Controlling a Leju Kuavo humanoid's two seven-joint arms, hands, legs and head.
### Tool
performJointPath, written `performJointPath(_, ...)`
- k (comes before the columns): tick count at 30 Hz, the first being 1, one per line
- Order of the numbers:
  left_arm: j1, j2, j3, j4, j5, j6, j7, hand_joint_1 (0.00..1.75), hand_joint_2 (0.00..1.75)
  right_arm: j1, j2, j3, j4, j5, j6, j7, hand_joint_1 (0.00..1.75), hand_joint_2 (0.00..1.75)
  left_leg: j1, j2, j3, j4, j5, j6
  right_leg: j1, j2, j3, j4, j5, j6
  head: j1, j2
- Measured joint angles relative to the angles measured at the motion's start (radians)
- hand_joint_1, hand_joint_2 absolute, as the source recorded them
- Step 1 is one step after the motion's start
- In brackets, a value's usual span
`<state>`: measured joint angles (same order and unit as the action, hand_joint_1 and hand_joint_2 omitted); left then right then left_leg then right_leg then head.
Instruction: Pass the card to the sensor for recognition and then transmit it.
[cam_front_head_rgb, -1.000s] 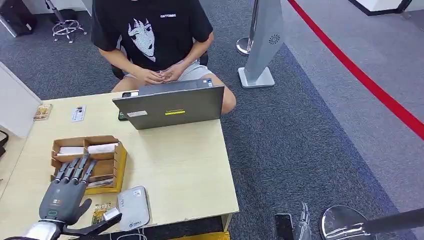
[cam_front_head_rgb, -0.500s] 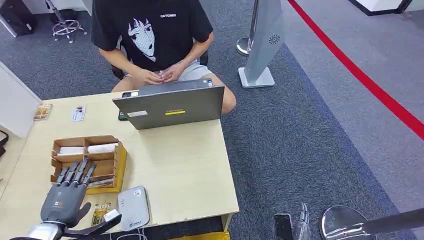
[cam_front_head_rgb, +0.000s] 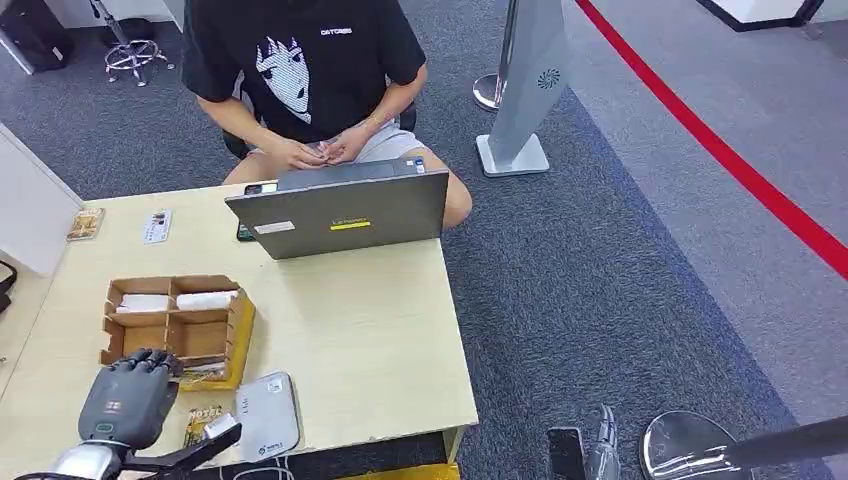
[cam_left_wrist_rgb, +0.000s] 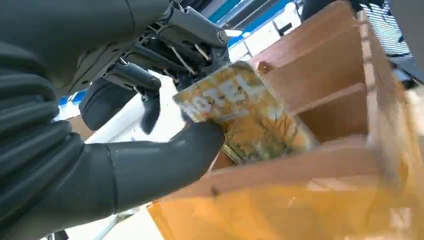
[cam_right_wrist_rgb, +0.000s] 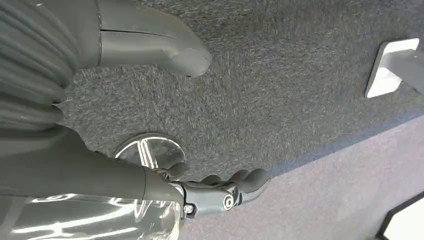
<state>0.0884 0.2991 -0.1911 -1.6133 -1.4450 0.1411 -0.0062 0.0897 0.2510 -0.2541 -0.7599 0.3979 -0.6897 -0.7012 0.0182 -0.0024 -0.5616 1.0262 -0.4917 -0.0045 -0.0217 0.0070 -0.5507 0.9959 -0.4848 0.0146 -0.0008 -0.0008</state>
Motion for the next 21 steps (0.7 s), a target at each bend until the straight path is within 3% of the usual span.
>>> performJointPath(12,-0.025,-0.094,0.076,-0.04,0.04,0.11,0.039,1.75,1.75,0.001,0.0,0.003,0.002,-0.005,0.0,0.0,0.0,1.75,0.0,0.0,0.0,0.0,0.0,0.0,0.0,0.0,0.0,0.0,0.0,0.0,0.0,0.0)
performJointPath(21,-0.1,-0.123,0.143,-0.118,0.092,0.115,0.031,1.75,1.75,0.007,0.0,0.003,0.001,-0.003,0.0,0.0,0.0,1.75,0.0,-0.001,0.0,0.0,0.0,0.0,0.0,0.0,0.0,0.0,0.0,0.0,0.0,0.0)
